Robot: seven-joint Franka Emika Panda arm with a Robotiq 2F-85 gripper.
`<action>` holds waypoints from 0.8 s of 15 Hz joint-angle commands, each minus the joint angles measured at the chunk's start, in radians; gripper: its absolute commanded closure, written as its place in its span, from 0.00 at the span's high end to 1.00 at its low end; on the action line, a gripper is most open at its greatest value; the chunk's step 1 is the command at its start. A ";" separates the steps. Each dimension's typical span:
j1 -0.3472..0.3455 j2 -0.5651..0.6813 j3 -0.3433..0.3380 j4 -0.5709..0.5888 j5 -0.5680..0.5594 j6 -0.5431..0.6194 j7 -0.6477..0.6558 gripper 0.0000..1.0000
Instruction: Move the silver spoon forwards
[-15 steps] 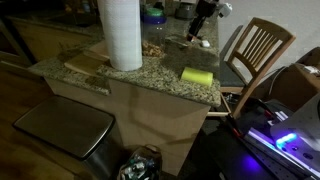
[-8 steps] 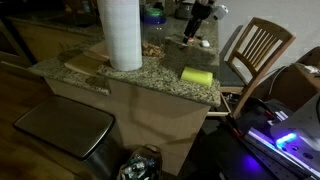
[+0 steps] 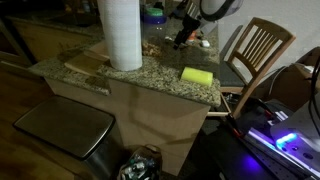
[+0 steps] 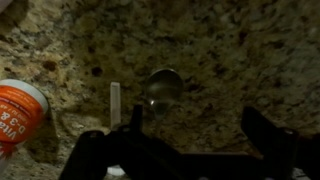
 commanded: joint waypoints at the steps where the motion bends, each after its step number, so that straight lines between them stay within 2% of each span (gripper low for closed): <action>1: -0.013 0.054 -0.017 0.007 -0.103 0.063 0.102 1.00; 2: -0.016 0.025 0.005 0.002 -0.068 0.024 0.070 1.00; 5: -0.018 0.038 -0.002 0.004 -0.081 0.041 0.089 1.00; 7: -0.022 0.044 0.008 0.002 -0.052 0.033 0.073 1.00; 8: -0.022 0.045 0.012 0.000 -0.042 0.031 0.070 0.81; 12: -0.021 0.033 0.019 -0.003 -0.036 0.015 0.070 0.52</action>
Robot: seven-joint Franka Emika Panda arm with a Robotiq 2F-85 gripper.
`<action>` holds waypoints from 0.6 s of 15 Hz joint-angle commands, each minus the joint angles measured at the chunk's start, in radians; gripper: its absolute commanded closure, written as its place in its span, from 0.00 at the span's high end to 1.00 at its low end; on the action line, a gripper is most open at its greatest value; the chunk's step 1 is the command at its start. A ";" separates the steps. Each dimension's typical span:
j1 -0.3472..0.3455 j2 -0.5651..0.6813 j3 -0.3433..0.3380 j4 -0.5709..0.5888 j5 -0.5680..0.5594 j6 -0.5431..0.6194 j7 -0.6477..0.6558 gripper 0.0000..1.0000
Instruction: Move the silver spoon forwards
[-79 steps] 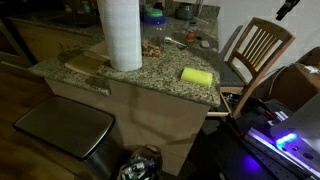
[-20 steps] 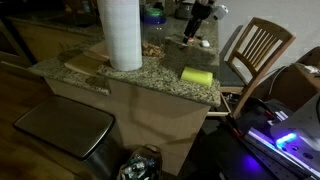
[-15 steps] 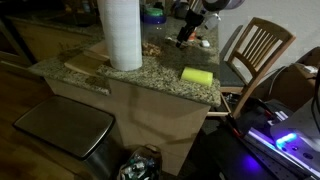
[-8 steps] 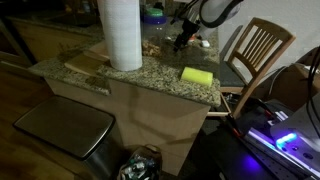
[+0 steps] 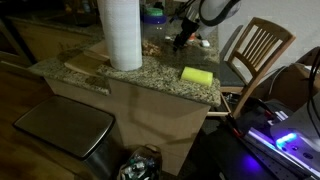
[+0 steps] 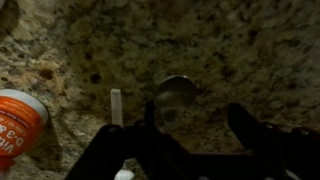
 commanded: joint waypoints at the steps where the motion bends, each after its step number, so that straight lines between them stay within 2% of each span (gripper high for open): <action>1: -0.016 0.002 0.015 -0.007 0.010 -0.022 -0.009 0.44; 6: -0.017 -0.013 0.007 -0.021 -0.015 -0.037 0.016 0.10; 9: -0.014 -0.023 0.001 -0.010 -0.029 -0.077 0.051 0.08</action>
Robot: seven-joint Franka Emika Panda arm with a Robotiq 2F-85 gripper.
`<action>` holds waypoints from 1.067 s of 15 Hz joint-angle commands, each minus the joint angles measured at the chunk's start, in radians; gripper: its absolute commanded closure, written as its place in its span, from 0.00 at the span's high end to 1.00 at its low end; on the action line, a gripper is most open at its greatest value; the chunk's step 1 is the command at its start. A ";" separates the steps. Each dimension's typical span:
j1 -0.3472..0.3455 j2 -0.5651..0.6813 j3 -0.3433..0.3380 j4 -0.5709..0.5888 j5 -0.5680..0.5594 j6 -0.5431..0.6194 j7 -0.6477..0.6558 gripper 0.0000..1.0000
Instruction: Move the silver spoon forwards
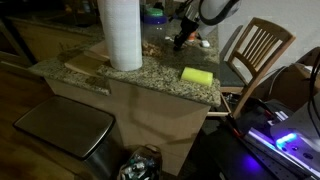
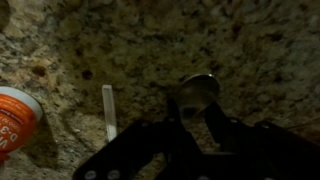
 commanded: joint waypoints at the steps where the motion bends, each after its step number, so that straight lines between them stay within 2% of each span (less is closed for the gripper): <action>1: -0.017 -0.035 -0.008 0.004 -0.023 -0.128 0.013 0.08; 2: -0.019 -0.061 -0.012 0.013 -0.031 -0.180 0.011 0.08; 5: -0.041 -0.189 -0.008 0.038 0.052 -0.401 -0.116 0.08; 7: -0.038 -0.280 -0.022 0.051 0.189 -0.525 -0.286 0.08; 8: -0.040 -0.342 -0.049 0.010 0.234 -0.568 -0.357 0.08; 10: -0.034 -0.447 -0.112 -0.017 0.300 -0.740 -0.510 0.08; 13: -0.045 -0.542 -0.203 -0.070 0.278 -0.980 -0.669 0.08; 16: -0.058 -0.608 -0.265 -0.151 0.256 -1.104 -0.803 0.08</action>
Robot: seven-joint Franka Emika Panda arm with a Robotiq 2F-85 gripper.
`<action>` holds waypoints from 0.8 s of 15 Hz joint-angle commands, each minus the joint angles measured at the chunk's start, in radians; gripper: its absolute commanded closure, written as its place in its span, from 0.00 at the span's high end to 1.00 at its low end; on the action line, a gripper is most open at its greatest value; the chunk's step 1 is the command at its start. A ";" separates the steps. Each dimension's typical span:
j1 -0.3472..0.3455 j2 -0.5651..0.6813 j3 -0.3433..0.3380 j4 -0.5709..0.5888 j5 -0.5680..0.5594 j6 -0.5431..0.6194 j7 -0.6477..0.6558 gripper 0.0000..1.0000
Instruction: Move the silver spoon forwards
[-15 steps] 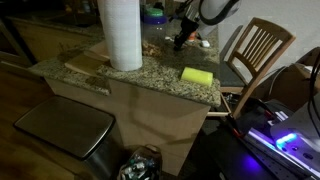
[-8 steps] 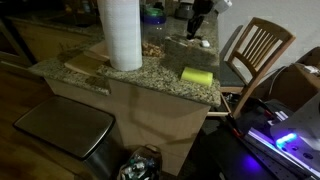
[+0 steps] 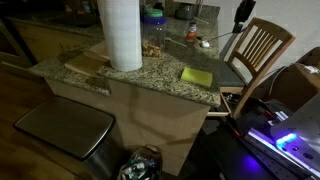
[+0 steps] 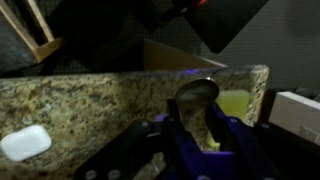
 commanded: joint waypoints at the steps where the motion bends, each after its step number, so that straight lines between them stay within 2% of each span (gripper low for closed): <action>1: -0.019 -0.083 -0.044 -0.127 -0.012 -0.074 -0.154 0.08; 5: -0.006 -0.154 -0.006 -0.264 -0.013 0.029 -0.202 0.08; 12: 0.063 -0.256 0.111 -0.383 -0.015 0.315 -0.095 0.08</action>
